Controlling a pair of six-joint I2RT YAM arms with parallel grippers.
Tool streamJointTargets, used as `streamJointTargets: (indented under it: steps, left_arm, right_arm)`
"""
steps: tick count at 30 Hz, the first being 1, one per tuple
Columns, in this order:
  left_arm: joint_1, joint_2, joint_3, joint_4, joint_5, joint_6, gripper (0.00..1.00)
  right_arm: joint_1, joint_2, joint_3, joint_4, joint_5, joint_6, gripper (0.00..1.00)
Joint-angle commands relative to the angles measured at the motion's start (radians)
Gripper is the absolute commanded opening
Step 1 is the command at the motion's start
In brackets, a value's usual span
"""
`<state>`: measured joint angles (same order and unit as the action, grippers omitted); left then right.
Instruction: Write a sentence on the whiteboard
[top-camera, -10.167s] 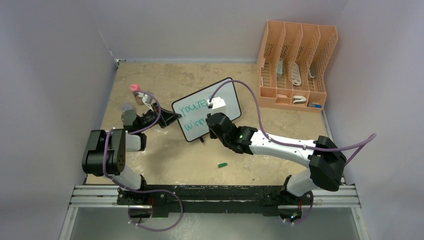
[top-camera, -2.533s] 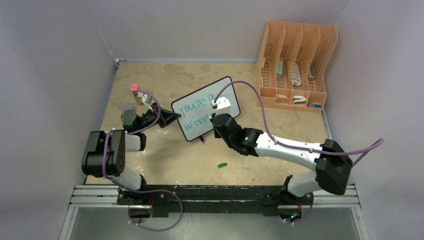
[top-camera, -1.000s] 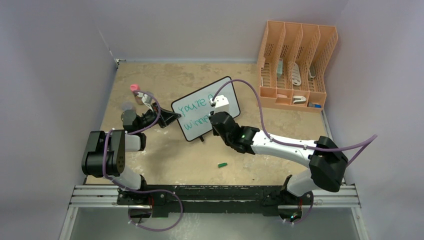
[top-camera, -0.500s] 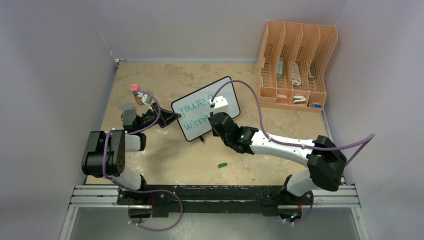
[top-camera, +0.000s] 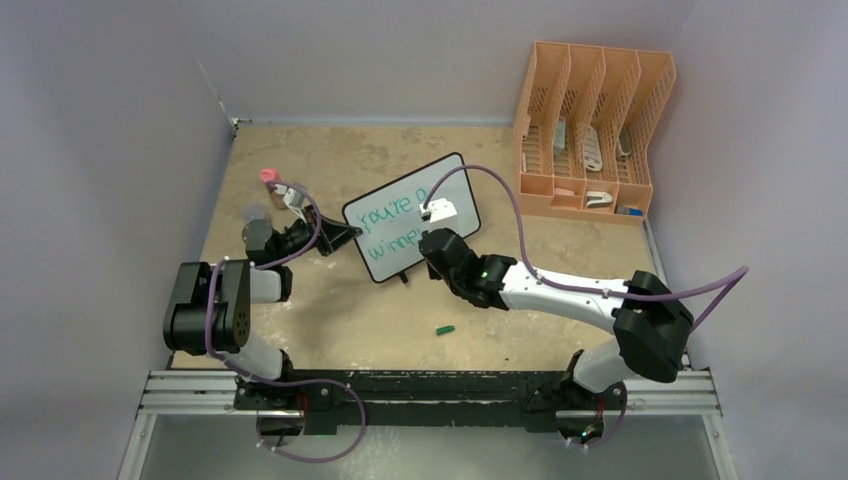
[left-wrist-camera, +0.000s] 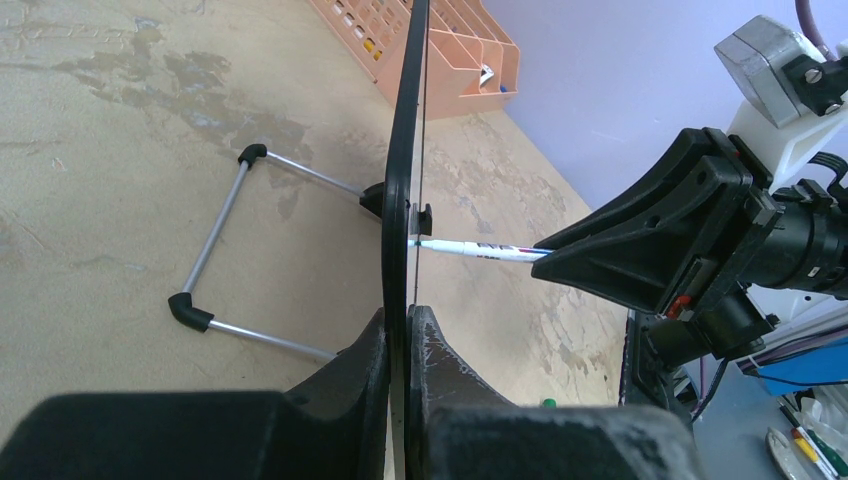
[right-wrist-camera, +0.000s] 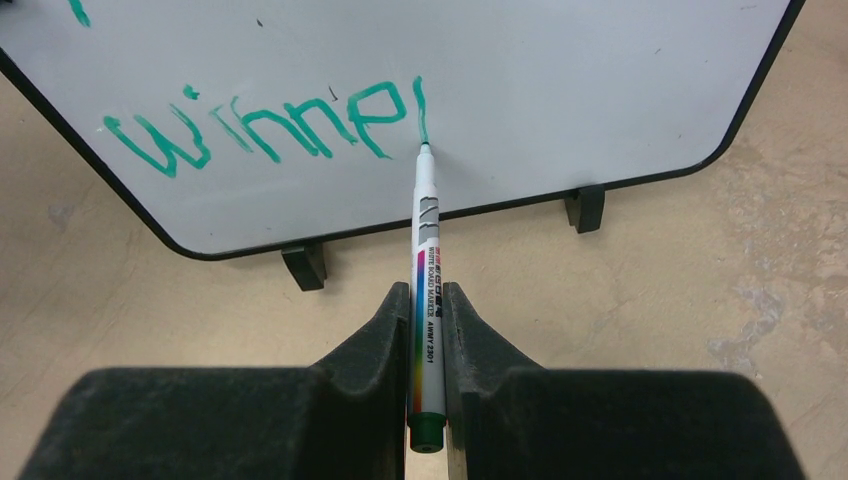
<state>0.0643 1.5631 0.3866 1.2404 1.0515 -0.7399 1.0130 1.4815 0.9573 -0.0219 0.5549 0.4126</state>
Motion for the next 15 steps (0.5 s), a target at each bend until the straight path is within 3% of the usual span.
streamJointTargets:
  steps: [1, 15]
  left_arm:
    - [0.005, -0.024, 0.017, 0.027, 0.008, 0.022, 0.00]
    - [0.005, -0.028, 0.015, 0.027, 0.007, 0.020, 0.00]
  right_arm:
    - [-0.005, -0.007, -0.004, -0.017, -0.007, 0.031, 0.00]
    - [-0.005, -0.019, 0.017, 0.011, -0.003, 0.012, 0.00]
